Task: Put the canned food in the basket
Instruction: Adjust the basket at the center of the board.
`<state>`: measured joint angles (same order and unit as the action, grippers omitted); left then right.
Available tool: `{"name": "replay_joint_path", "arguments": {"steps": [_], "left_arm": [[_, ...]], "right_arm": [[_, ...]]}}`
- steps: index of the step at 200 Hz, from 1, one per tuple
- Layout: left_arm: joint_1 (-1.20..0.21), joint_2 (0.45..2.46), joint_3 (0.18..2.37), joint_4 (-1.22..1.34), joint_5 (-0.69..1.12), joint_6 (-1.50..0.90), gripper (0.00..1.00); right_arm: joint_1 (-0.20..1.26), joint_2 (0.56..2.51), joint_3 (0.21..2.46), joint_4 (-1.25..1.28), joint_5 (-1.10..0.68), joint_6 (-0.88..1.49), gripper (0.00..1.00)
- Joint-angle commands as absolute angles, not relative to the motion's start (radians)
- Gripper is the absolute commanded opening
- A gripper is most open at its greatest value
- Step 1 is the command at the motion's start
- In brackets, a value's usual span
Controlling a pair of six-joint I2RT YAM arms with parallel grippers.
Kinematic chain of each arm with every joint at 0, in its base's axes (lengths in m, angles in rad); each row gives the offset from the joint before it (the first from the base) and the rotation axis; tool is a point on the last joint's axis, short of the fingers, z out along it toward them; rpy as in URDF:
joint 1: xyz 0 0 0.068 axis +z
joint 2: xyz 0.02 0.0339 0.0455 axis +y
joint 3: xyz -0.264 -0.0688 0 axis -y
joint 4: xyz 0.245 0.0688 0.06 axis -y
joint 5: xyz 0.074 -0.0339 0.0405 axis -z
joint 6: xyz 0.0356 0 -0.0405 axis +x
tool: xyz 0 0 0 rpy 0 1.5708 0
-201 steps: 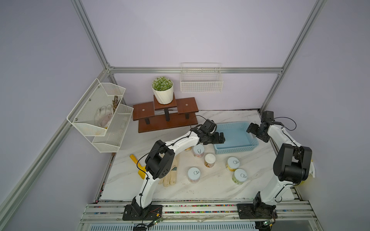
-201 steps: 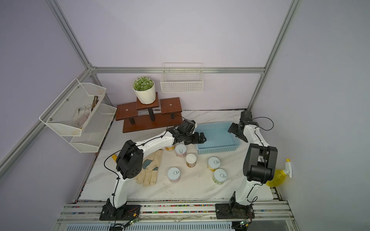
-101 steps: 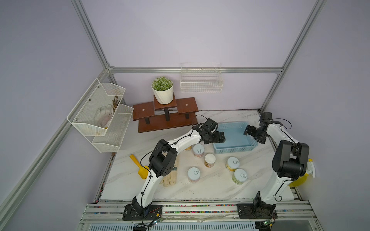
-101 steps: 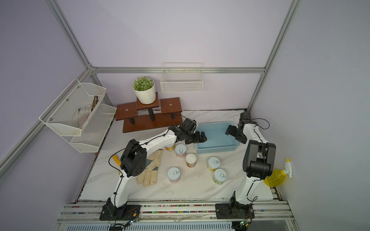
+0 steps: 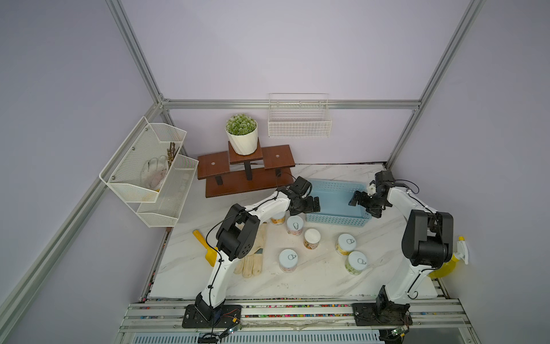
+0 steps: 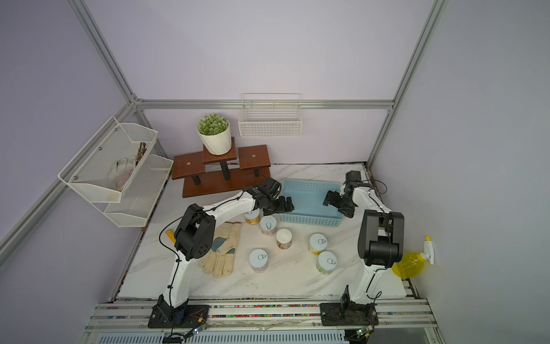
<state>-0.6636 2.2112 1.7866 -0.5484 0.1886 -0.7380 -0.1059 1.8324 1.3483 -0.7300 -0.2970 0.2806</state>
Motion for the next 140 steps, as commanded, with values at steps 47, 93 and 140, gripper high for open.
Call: {"name": "replay_joint_path", "arguments": {"steps": [47,93,140], "left_arm": [[-0.609,2.052,1.689,-0.538,0.149,-0.700,1.00],[-0.582,2.000,1.648,-0.548,0.116,-0.682,1.00],[-0.575,1.963,1.644,-0.591,0.076,-0.615,1.00]], "right_arm": [[0.031,1.792,1.346,-0.687,-0.325,0.306,0.99],[0.063,1.796,1.360,-0.669,-0.275,0.324,0.99],[0.063,1.736,1.356,-0.669,-0.006,0.371,0.99]]}}
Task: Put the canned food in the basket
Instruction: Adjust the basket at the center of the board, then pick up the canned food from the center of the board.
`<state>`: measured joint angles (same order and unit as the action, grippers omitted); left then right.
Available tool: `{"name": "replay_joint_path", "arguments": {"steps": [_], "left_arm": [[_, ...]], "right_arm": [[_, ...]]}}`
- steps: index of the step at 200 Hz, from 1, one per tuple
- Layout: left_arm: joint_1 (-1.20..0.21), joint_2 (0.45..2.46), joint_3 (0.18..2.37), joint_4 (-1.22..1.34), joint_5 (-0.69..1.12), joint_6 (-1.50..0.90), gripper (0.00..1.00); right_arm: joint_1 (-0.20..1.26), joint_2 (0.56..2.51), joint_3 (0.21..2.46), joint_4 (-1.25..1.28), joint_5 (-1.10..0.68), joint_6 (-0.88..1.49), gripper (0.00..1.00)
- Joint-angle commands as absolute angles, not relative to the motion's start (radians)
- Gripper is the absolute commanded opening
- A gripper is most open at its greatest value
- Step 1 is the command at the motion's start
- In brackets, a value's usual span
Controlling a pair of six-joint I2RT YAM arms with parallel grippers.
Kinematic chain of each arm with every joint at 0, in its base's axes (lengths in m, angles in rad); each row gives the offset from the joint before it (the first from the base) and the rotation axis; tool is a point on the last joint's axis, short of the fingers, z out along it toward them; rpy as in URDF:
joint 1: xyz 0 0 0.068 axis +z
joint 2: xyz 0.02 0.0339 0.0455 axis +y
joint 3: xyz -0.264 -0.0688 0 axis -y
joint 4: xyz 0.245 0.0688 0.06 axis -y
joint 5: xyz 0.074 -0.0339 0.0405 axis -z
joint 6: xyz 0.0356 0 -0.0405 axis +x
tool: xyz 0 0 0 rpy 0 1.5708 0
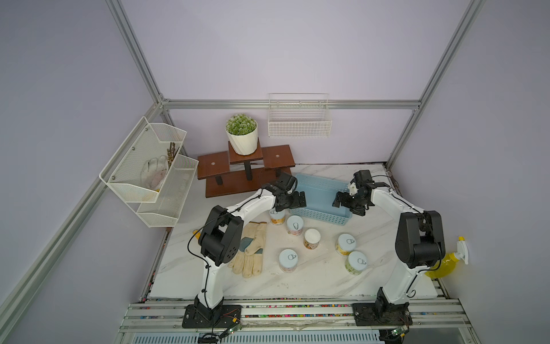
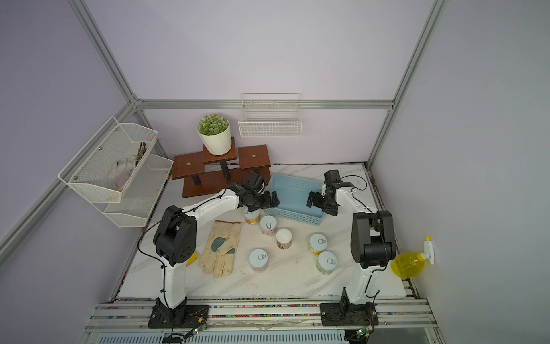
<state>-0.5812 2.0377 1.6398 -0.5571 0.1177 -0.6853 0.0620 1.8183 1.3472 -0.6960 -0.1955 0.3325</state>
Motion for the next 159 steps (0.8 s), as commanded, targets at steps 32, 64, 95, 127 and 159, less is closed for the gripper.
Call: {"name": "replay_joint_path", "arguments": {"steps": [32,64,95,127,159], "left_arm": [[-0.575,1.857,1.631,-0.661,-0.037,-0.514,1.00],[-0.575,1.763,1.581,-0.769,-0.176,-0.453,1.00],[-0.576,1.752,1.550,-0.851,-0.219,-0.442,1.00],[-0.577,1.790,1.537,-0.853,-0.190,-0.459,1.00],[-0.577,1.850,1.556,-0.842,-0.160,-0.472,1.00]], "right_arm": [[0.064,1.601,1.295,-0.603,0.050,0.375,0.99],[0.110,1.476,1.224,-0.590,0.032,0.352,0.99],[0.195,1.386,1.156,-0.603,-0.030,0.356,0.99],[0.284,1.293,1.091,-0.621,-0.101,0.368,0.99],[0.314,1.216,1.032,-0.630,-0.175,0.370,0.99]]}}
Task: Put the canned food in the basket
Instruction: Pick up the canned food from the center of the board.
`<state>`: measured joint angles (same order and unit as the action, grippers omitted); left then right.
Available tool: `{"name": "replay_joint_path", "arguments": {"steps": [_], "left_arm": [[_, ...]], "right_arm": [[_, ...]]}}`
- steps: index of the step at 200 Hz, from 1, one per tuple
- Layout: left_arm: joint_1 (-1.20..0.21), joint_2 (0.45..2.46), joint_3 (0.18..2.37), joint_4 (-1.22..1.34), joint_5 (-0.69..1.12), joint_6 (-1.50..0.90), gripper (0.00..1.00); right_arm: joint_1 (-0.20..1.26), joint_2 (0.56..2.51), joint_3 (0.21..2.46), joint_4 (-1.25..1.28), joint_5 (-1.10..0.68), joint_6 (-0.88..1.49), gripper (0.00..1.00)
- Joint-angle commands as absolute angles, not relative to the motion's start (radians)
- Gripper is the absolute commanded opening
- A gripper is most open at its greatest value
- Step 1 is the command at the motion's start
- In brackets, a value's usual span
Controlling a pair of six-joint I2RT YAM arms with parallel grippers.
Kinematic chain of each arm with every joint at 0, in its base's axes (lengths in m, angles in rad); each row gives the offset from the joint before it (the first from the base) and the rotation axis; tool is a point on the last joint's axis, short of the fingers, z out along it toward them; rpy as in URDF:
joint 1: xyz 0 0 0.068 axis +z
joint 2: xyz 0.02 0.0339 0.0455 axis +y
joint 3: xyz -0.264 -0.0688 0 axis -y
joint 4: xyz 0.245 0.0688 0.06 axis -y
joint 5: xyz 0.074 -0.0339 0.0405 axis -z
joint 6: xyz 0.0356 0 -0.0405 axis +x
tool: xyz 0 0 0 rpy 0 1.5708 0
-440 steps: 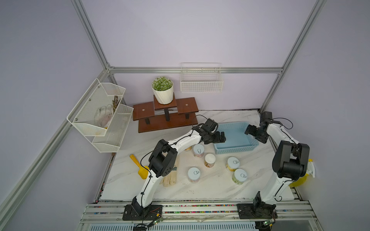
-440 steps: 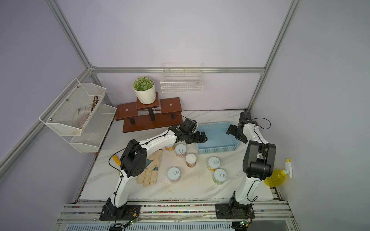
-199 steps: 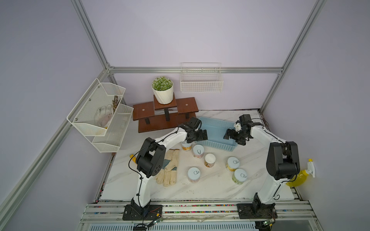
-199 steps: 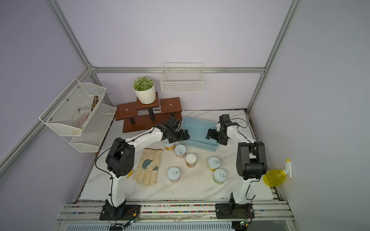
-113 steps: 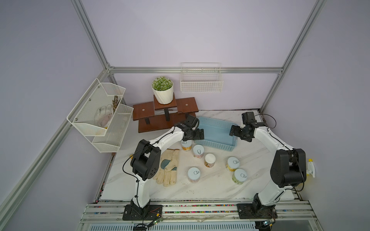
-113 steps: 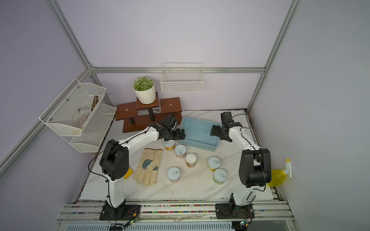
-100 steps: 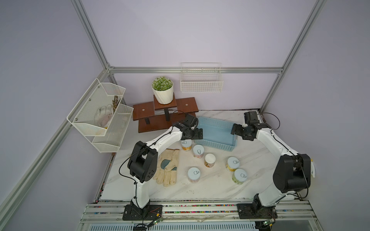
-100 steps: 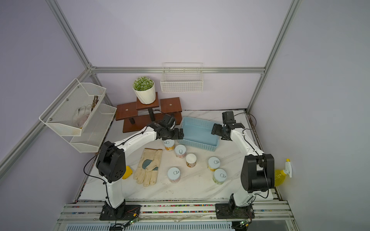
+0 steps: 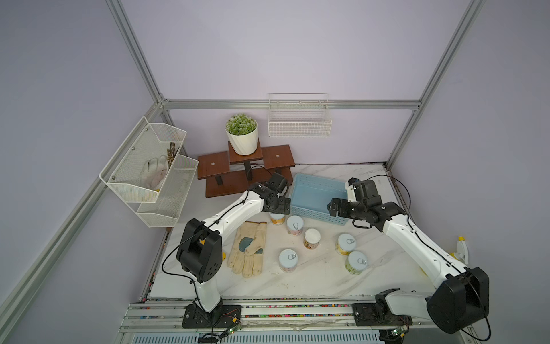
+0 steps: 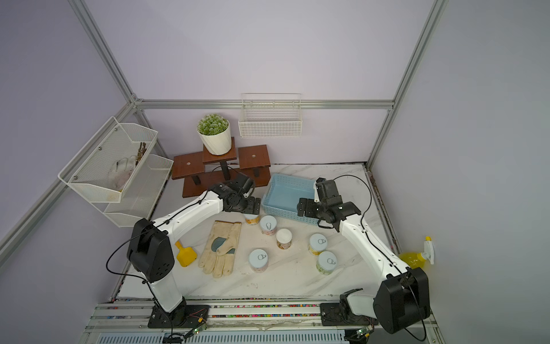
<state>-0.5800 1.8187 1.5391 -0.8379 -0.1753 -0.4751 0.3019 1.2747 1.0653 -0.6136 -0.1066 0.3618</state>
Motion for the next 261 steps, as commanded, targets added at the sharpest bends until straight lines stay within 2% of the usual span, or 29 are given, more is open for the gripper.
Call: {"name": "replay_joint_path", "arguments": {"steps": [1,84,169,204,219,261], "left_arm": [[-0.577,1.851,1.556,-0.841,-0.160,-0.472,1.00],[-0.577,1.973,1.635,-0.847,-0.162,-0.477,1.00],[-0.576,2.026,1.654,-0.847,-0.153,-0.486,1.00],[-0.577,2.038,1.644,-0.847,-0.159,-0.489,0.91],[-0.576,2.037,1.644,-0.848,-0.160,-0.491,0.84],[-0.577,2.041,1.644,-0.848,-0.163,-0.487,0.78]], "right_arm": [[0.314,1.215,1.031,-0.630,-0.177,0.370,0.99],[0.316,1.139,0.905,-0.639,-0.213,0.368,0.99],[0.315,1.135,0.877,-0.635,-0.201,0.367,0.99],[0.315,1.135,0.881,-0.638,-0.199,0.365,0.99],[0.316,1.137,0.878,-0.637,-0.197,0.365,0.99],[0.316,1.138,0.869,-0.629,-0.201,0.367,0.99]]}}
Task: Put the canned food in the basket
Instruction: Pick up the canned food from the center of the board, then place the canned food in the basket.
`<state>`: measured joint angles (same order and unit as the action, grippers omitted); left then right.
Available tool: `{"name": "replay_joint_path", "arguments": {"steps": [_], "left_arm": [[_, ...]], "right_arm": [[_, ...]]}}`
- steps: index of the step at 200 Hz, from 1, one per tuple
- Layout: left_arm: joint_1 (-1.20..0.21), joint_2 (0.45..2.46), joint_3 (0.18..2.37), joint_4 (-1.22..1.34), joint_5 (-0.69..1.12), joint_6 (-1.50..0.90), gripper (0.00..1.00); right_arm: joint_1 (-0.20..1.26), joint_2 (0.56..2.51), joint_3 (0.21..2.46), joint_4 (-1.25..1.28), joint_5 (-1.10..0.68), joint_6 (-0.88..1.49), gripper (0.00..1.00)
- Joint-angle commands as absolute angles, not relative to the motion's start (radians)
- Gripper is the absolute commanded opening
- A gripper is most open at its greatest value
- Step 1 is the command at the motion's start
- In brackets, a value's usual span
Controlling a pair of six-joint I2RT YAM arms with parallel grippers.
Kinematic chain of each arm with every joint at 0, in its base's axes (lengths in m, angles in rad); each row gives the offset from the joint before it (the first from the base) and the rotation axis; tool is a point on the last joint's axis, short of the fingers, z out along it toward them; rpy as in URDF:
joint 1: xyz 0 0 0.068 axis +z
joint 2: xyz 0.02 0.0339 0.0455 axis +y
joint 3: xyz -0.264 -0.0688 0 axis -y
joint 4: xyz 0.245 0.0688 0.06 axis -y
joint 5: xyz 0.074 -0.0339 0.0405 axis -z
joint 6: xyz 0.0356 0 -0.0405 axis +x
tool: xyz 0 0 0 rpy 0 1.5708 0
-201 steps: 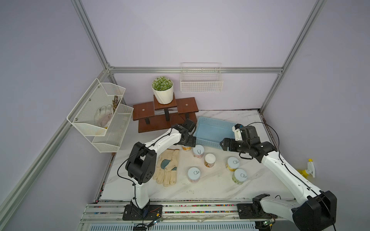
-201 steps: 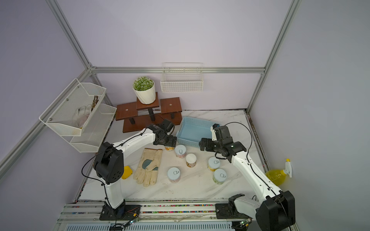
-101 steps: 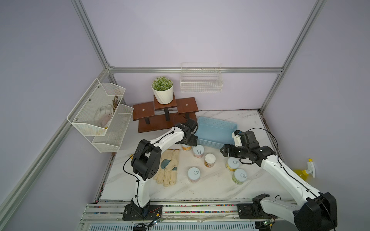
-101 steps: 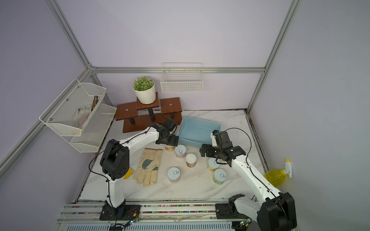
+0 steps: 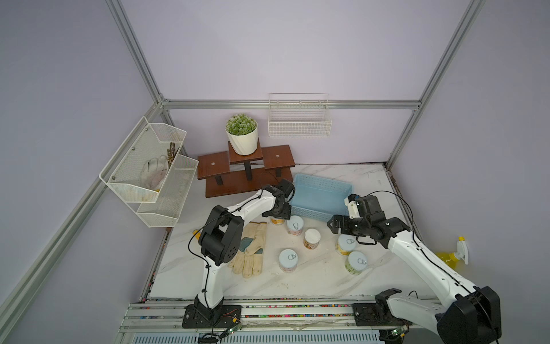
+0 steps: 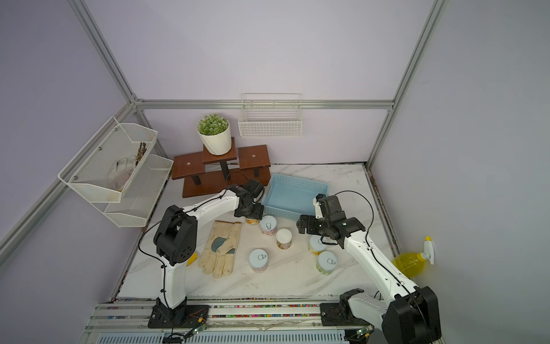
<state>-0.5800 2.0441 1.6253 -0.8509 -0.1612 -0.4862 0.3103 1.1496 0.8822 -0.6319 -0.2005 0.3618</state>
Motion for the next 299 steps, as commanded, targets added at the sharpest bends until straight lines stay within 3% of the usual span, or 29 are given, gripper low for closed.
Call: {"name": "replay_joint_path", "arguments": {"steps": [1,104,160,210,256,299], "left_arm": [[-0.577,2.041,1.644,-0.847,-0.163,-0.487,0.78],[-0.582,1.882,1.656,-0.916,-0.265,-0.449,0.75],[-0.609,1.825,1.801,-0.972,-0.234,-0.364,0.75],[-0.620,1.965,2.063,-1.008,-0.165,-0.317,0.75],[-0.630,2.149,2.291,-1.014,-0.093,-0.296,0.75],[-0.646,2.305,2.444,-1.012,-0.059,-0.277,0.73]], "right_arm": [[0.316,1.138,0.868,-0.629,-0.201,0.368,0.99],[0.314,1.119,0.818,-0.584,-0.065,0.489,0.99],[0.313,1.111,0.776,-0.443,-0.171,0.497,0.99],[0.313,1.025,0.696,-0.312,-0.101,0.496,0.99],[0.313,0.948,0.665,-0.359,0.044,0.481,0.99],[0.313,0.895,0.659,-0.391,0.070,0.479,0.99]]}}
